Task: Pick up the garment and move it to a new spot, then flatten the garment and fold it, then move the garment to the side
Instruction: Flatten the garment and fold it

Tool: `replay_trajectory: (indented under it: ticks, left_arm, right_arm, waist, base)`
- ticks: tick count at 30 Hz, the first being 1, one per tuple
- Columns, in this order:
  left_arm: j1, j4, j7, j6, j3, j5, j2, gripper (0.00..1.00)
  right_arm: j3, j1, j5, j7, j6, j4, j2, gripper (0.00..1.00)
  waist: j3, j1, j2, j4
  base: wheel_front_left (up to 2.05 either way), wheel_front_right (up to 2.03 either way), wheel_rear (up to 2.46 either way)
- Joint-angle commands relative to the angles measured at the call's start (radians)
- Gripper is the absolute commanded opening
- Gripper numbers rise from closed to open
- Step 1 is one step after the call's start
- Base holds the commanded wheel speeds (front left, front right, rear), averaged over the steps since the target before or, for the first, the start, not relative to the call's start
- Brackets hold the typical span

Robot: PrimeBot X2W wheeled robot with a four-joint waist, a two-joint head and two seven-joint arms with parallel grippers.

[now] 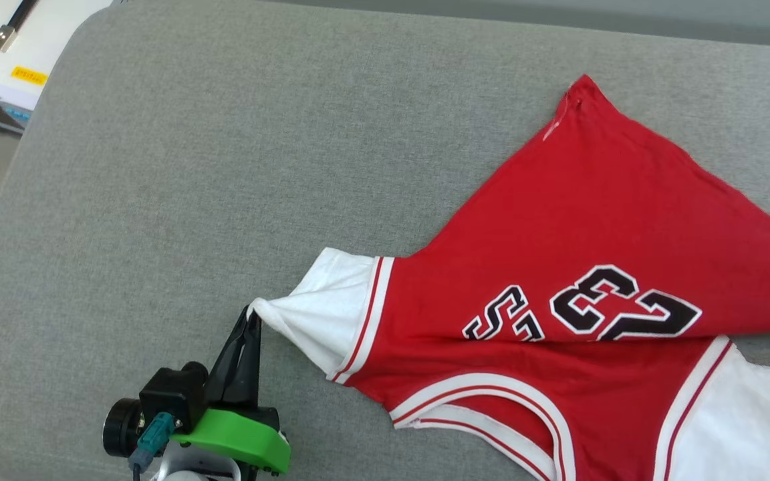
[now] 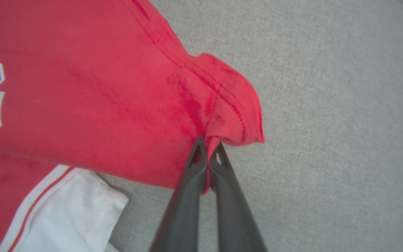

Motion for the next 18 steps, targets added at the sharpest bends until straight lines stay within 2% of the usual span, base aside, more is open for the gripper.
replay_trajectory:
  ticks: [1, 8, 14, 15, 16, 17, 18]
  left_arm:
    - [0.015, 0.003, -0.006, 0.003, 0.006, 0.008, 0.006, 0.00]
    - [0.022, 0.010, -0.006, 0.000, 0.012, 0.009, 0.009, 0.00]
    - [0.021, 0.016, -0.006, -0.002, 0.012, 0.010, 0.010, 0.00]
    - [0.022, 0.016, -0.006, -0.002, 0.013, 0.010, 0.011, 0.00]
    - [0.023, 0.016, -0.006, -0.002, 0.015, 0.010, 0.011, 0.00]
    - [0.025, 0.017, -0.006, -0.002, 0.015, 0.010, 0.012, 0.00]
    - [0.026, 0.016, -0.006, -0.002, 0.016, 0.010, 0.013, 0.00]
  right_arm:
    - [-0.026, 0.063, -0.005, -0.009, -0.001, -0.009, 0.023, 0.00]
    - [-0.122, 0.352, -0.025, 0.006, -0.001, -0.028, 0.170, 0.00]
    - [-0.123, 0.456, -0.042, 0.004, -0.001, 0.010, 0.285, 0.00]
    - [-0.126, 0.453, -0.045, -0.006, -0.001, 0.012, 0.296, 0.12]
    - [-0.132, 0.445, -0.050, -0.020, -0.001, 0.013, 0.305, 0.76]
    - [-0.140, 0.437, -0.051, -0.030, -0.001, 0.012, 0.309, 1.00]
    - [-0.150, 0.425, -0.055, -0.043, -0.001, 0.008, 0.311, 1.00]
  waist:
    - [-0.049, 0.0001, 0.0000, -0.047]
    - [-0.064, 0.0001, 0.0000, -0.053]
    - [-0.065, 0.0001, 0.0000, -0.051]
    - [-0.066, 0.0001, 0.0000, -0.053]
    - [-0.068, 0.0001, 0.0000, -0.056]
    - [-0.069, 0.0001, 0.0000, -0.058]
    - [-0.071, 0.0001, 0.0000, -0.060]
  base:
    - [0.00, 0.00, 0.00]
    - [0.00, 0.00, 0.00]
    - [0.00, 0.00, 0.00]
    - [0.00, 0.00, 0.00]
    - [0.00, 0.00, 0.00]
    - [0.00, 0.00, 0.00]
    - [0.00, 0.00, 0.00]
